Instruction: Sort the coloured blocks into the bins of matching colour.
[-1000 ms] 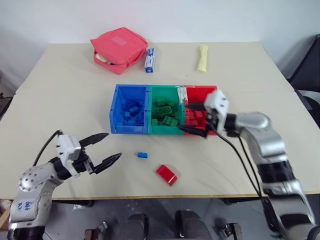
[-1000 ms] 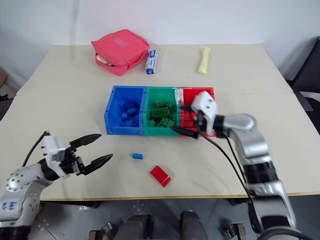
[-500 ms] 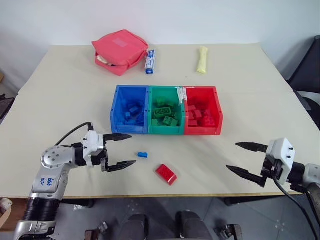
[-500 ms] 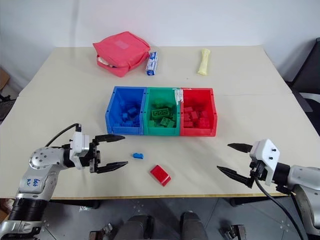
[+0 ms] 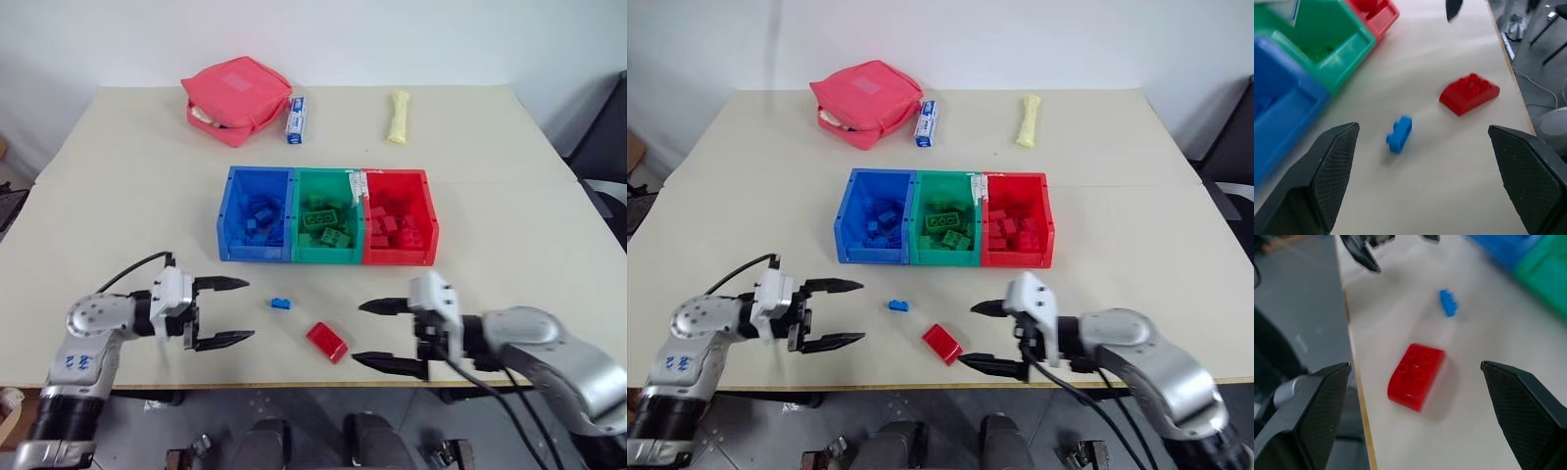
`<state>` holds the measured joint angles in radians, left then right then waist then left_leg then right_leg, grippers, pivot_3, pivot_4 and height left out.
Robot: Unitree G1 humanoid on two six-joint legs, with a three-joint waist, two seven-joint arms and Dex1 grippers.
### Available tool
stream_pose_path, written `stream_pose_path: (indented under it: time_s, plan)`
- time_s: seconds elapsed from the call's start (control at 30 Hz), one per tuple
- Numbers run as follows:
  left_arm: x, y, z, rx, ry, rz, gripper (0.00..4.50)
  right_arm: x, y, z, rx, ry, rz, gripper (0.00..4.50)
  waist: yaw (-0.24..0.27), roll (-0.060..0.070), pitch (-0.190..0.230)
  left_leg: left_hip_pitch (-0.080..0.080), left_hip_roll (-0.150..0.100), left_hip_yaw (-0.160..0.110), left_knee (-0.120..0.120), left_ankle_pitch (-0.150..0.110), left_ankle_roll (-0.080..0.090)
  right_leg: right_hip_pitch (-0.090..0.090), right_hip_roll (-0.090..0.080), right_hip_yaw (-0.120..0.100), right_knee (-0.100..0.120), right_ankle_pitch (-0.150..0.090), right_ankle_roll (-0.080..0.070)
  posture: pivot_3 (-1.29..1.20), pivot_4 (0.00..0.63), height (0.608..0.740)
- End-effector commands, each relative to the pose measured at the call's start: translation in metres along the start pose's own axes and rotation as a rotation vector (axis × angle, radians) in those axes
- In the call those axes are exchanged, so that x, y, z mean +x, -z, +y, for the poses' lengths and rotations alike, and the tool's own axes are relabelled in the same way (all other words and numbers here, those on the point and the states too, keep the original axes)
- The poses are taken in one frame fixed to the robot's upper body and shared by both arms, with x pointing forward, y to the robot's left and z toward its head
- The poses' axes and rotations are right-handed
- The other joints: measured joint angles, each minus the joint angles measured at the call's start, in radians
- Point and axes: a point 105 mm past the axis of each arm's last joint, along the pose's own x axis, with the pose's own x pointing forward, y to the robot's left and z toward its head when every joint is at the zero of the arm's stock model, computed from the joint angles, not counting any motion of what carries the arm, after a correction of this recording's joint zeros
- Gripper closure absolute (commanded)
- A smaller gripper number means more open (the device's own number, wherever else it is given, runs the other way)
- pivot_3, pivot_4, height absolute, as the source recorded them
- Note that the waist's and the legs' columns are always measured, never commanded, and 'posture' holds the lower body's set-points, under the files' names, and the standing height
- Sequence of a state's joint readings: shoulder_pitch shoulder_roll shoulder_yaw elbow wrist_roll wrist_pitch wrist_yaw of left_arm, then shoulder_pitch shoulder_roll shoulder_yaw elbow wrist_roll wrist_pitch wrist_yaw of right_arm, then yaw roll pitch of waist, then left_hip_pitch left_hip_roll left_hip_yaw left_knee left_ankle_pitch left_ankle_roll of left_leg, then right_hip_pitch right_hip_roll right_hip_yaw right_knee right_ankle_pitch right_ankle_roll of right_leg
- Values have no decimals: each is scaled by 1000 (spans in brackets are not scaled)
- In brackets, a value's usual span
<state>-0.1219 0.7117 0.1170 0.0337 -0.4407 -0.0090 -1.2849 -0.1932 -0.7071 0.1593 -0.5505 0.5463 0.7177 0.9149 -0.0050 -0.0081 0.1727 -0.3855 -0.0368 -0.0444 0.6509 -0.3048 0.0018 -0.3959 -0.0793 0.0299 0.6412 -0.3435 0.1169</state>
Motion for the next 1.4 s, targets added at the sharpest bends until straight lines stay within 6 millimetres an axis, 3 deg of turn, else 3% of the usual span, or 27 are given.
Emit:
stream_pose_path:
  time_s: [0.03,0.17,0.33,0.5,0.63,0.73,0.83,0.97,1.1,1.3,1.4]
  plan:
    - [-4,-12,-6,50,2,-3,0,23,7,-5,-5,18,30,45,1,0,0,0,0,0,0,0,0,-1,0,0,0,0,0,0,150,740]
    - [-9,-14,-15,33,-16,6,0,45,19,-7,30,60,76,45,3,0,0,-2,-1,-1,1,0,0,-1,-1,0,1,0,0,0,150,740]
    - [-15,-16,-25,9,-24,23,0,50,37,3,-11,65,134,45,1,0,0,-1,0,0,0,0,0,-1,0,0,1,0,0,0,150,740]
    - [-11,-23,-23,13,-17,6,0,43,46,3,-92,80,165,1685,3,-1,-1,0,-1,-1,0,-1,2,1,-1,-1,0,0,0,0,150,740]
    - [2,-33,-18,27,10,-63,0,30,33,-8,-143,123,89,3017,5,-1,-1,0,-1,-1,0,-1,1,1,0,-1,0,0,0,0,150,740]
    - [14,-40,-18,-11,19,-131,0,23,17,-12,-159,132,-11,3013,3,-1,-1,0,-1,-1,1,-1,1,2,0,-1,-1,0,0,0,150,740]
    - [24,-42,-21,-25,27,-162,0,8,-10,-30,-145,238,-161,3013,-5,-1,-1,0,-1,0,0,-1,1,1,0,0,0,0,0,0,150,740]
    - [29,-49,3,-57,-128,-244,0,-28,-47,-62,-86,413,-336,3013,0,0,0,0,0,-1,0,0,-1,0,1,-1,2,0,0,0,150,740]
    - [31,-47,16,-64,-235,-263,0,-60,-60,-103,-126,590,-302,3013,1,0,0,0,-1,-1,2,0,-1,0,0,-1,3,0,0,0,150,740]
    - [36,-44,16,-67,-248,-270,0,-81,-69,-155,-131,784,-270,3013,-4,0,0,-1,-1,1,1,0,-1,-2,1,0,3,0,0,0,150,740]
    - [36,-40,17,-57,-268,-265,0,-86,-72,-168,-114,790,-269,1987,-4,0,0,-1,-1,2,1,1,-1,-3,1,0,3,0,0,0,150,740]
